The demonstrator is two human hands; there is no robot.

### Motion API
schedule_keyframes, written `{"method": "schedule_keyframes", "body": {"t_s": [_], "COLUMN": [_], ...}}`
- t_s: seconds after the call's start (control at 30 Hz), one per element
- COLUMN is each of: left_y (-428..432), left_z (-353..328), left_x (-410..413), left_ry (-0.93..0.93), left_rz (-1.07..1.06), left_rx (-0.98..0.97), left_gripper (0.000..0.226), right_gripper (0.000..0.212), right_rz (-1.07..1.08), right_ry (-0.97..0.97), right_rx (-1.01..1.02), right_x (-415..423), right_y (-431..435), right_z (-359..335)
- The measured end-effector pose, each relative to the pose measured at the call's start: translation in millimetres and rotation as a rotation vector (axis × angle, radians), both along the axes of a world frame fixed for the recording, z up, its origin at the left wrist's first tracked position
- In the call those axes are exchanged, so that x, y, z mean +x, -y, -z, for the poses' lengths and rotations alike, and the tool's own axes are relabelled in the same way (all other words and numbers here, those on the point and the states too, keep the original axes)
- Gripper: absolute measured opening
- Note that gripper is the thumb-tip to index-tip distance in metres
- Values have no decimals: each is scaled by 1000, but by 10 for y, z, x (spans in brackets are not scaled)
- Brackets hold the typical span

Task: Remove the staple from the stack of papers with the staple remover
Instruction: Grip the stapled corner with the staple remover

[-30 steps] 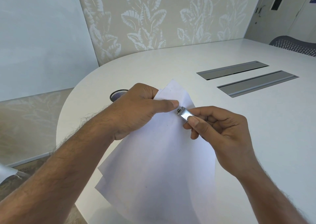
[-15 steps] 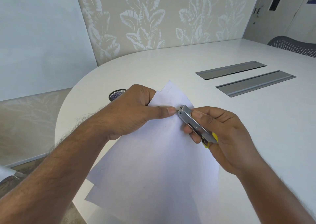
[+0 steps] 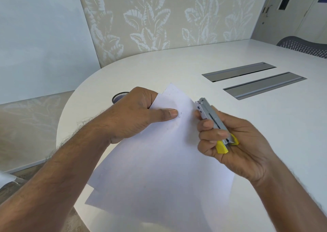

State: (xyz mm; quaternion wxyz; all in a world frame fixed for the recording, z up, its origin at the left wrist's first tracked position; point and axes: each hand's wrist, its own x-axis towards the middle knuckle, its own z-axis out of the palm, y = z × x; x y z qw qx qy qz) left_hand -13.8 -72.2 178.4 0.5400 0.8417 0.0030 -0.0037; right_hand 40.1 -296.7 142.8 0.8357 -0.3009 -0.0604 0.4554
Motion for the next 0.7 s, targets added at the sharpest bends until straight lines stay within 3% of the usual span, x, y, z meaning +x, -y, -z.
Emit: {"method": "schedule_keyframes", "body": {"t_s": [0.07, 0.17, 0.27, 0.37, 0.5, 0.6, 0.7], "left_y": [-36, -52, -44, -48, -77, -80, -84], "left_z": [-8, -35, -45, -43, -28, -16, 18], "left_x": [6, 10, 20, 53, 176, 307, 454], "left_ry": [14, 30, 43, 48, 163, 261, 328], "left_rz": [-4, -7, 1, 7, -13, 2, 1], "left_rx": [26, 36, 67, 125, 242, 319, 271], "left_gripper": [49, 37, 49, 65, 42, 38, 33], "right_gripper": [35, 28, 36, 30, 24, 23, 22], "right_rz": [147, 475, 609, 471, 315, 326, 420], "right_ry": [183, 714, 1058, 1165, 1217, 1255, 1302], "right_rx": [-66, -364, -642, -735, -801, -857, -921], "right_x": [39, 75, 164, 225, 333, 407, 456], "right_y": [44, 95, 149, 202, 258, 280, 293], "right_z": [7, 33, 58, 43, -22, -92, -183]}}
